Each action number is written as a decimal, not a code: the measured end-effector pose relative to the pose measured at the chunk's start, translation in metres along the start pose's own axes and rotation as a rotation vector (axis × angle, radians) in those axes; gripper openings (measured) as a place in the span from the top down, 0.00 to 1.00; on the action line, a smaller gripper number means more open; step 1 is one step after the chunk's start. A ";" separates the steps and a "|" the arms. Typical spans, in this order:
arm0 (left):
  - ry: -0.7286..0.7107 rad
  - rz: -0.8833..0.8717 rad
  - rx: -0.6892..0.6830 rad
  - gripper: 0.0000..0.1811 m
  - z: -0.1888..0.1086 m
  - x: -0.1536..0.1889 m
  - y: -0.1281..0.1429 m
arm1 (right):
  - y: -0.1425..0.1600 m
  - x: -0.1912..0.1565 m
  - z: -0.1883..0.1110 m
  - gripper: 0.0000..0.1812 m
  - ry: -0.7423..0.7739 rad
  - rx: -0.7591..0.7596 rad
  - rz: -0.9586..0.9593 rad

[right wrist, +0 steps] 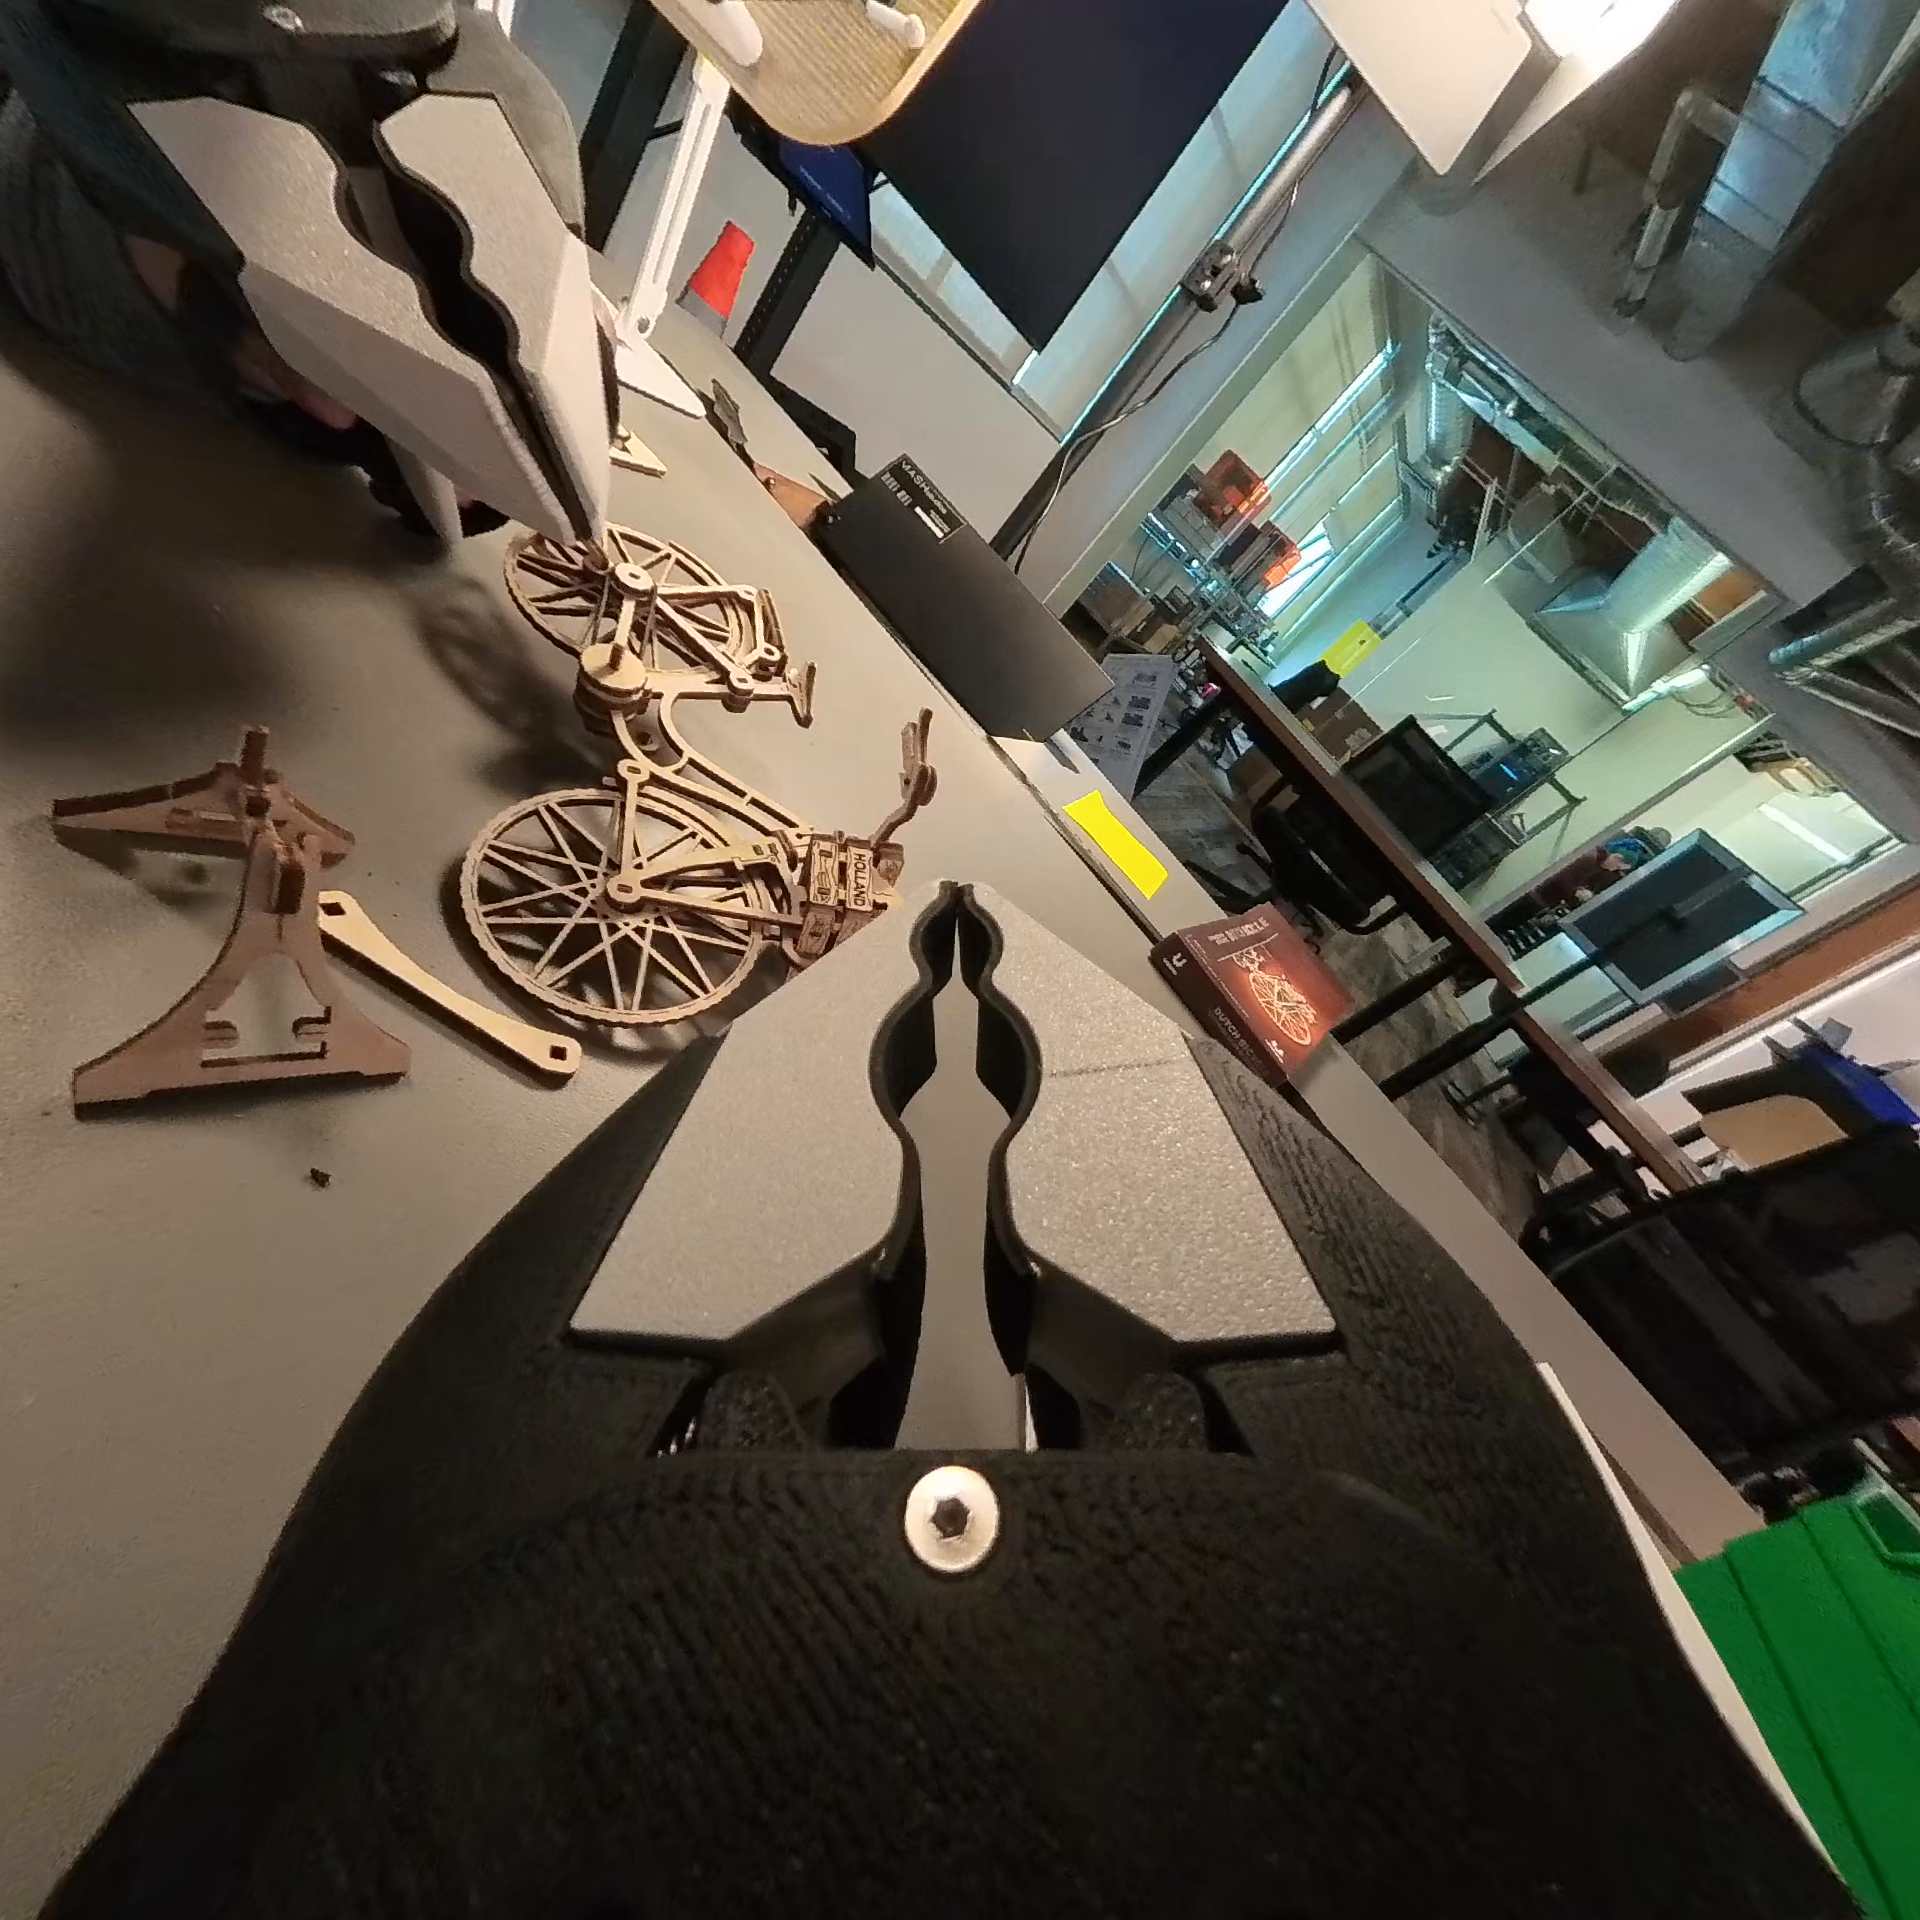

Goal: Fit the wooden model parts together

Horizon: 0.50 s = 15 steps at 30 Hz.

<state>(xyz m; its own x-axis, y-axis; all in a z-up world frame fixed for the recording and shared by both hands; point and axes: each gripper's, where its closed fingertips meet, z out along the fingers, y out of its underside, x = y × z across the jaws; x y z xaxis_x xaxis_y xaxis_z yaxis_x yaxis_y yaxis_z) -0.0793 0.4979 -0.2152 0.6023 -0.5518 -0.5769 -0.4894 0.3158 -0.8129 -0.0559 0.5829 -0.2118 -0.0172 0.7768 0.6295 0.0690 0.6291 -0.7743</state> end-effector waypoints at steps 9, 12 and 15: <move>0.002 0.005 -0.002 1.00 0.000 0.000 0.000 | 0.000 -0.001 0.001 1.00 -0.006 -0.003 -0.003; 0.004 0.009 -0.003 1.00 0.000 0.001 0.000 | 0.000 -0.001 0.001 1.00 -0.007 -0.004 -0.002; 0.004 0.011 -0.004 1.00 0.000 0.001 0.000 | 0.001 -0.002 0.001 1.00 -0.009 -0.005 -0.003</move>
<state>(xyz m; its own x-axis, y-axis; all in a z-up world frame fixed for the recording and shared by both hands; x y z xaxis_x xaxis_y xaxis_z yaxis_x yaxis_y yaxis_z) -0.0785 0.4977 -0.2163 0.5939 -0.5516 -0.5856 -0.4984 0.3191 -0.8061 -0.0570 0.5821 -0.2134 -0.0267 0.7752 0.6312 0.0743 0.6312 -0.7721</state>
